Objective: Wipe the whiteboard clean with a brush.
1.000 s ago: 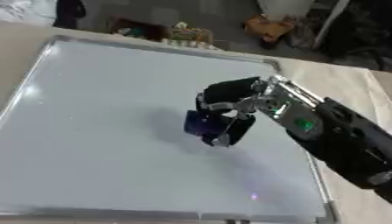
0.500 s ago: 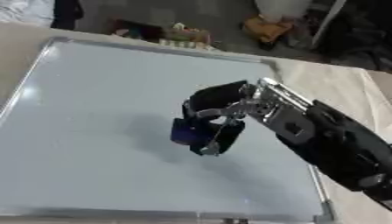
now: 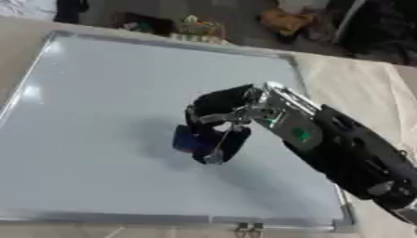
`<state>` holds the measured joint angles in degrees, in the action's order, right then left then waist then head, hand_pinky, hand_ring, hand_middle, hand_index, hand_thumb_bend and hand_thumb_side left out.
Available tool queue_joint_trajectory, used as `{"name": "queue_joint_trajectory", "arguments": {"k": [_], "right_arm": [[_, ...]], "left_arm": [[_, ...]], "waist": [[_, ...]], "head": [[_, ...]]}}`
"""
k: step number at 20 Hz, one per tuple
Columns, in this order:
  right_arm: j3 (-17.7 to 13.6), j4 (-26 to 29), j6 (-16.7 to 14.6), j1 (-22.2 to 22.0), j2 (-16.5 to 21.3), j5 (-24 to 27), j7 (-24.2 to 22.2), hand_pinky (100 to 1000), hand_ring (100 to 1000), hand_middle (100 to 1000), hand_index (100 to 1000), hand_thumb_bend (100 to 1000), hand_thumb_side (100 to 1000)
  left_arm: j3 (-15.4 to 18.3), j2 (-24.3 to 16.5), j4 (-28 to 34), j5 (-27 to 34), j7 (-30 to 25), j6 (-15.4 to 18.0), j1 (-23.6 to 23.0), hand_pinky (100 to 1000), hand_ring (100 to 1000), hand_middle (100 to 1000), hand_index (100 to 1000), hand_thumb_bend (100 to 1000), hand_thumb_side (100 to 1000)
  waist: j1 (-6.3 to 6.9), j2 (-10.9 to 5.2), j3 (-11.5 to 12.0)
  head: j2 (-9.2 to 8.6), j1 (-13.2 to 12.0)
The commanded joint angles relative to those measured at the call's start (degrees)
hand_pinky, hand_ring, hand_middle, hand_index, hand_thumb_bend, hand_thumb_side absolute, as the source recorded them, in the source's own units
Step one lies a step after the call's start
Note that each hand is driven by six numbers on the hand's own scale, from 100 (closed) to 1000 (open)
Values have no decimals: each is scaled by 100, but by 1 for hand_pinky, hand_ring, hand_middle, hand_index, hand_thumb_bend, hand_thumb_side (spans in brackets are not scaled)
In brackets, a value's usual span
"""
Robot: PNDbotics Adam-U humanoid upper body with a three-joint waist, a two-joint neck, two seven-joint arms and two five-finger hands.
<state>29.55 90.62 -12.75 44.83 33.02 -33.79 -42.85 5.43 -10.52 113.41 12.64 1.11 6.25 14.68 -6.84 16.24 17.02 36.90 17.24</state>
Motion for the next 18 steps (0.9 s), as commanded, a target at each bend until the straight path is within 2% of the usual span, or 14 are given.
{"name": "queue_joint_trajectory", "arguments": {"k": [1, 4, 6, 9, 12, 16, 18], "right_arm": [[4, -9, -53, 90, -16, -80, -14, 527, 460, 256, 454, 100, 302], [75, -51, -104, 102, -109, -107, -84, 532, 462, 259, 464, 100, 307], [94, -69, -131, 95, -135, -127, -115, 559, 482, 293, 491, 100, 321], [105, -67, -200, 86, -133, -140, -168, 596, 552, 362, 572, 100, 395], [79, -4, -272, 90, -94, -110, -200, 622, 641, 509, 612, 100, 487], [87, 61, -392, 84, -17, -70, -310, 650, 727, 619, 588, 106, 537], [86, 95, -460, 81, 28, -45, -384, 660, 750, 667, 596, 164, 565]], "left_arm": [[-10, -27, 68, 17, -28, 19, 37, 440, 481, 420, 614, 100, 949], [-14, -21, 68, 18, -35, 27, 36, 440, 481, 420, 614, 100, 949], [-13, -20, 67, 17, -36, 32, 32, 440, 481, 420, 614, 100, 949], [-14, -18, 63, 14, -39, 36, 28, 440, 481, 420, 613, 100, 950], [-14, -19, 59, 12, -43, 36, 26, 440, 481, 420, 614, 100, 951], [-13, -23, 55, 10, -44, 35, 22, 440, 482, 421, 613, 100, 951], [-14, -25, 55, 10, -46, 34, 22, 440, 482, 421, 613, 100, 951]], "waist": [[65, -90, 18], [78, -83, 34], [84, -79, 40], [83, -75, 47], [81, -75, 42], [76, -78, 39], [72, -81, 37]], "head": [[102, 16], [120, 38], [116, 36], [90, 28], [57, 19], [17, 16], [3, 14]]}}
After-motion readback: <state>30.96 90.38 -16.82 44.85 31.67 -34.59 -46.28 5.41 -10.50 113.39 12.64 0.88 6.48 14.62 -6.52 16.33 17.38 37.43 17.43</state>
